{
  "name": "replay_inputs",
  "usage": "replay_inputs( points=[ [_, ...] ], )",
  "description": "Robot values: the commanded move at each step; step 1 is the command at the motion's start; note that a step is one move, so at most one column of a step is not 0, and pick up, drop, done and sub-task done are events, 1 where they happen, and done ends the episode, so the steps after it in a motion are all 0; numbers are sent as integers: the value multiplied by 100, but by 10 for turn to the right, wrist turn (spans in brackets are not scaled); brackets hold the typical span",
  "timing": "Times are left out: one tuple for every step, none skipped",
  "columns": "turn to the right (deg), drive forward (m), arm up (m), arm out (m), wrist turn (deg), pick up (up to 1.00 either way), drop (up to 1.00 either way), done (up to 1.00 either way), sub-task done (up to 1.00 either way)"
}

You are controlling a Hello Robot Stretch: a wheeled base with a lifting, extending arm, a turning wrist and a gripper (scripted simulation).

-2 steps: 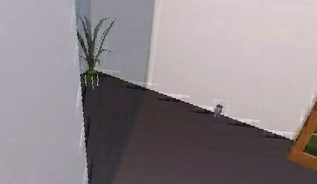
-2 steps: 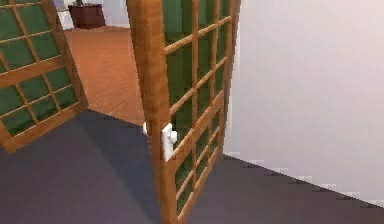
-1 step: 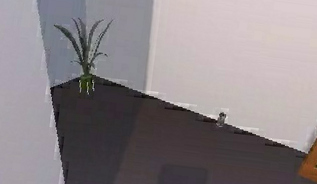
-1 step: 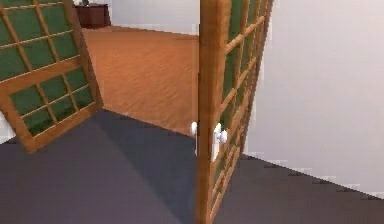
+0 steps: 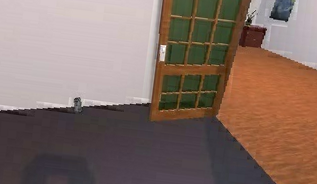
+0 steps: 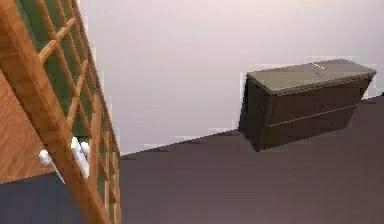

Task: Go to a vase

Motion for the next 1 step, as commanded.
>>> replay_inputs(
  points=[
    [60, 0, 0, 0, 0, 0, 0, 0, 0]
  ],
)
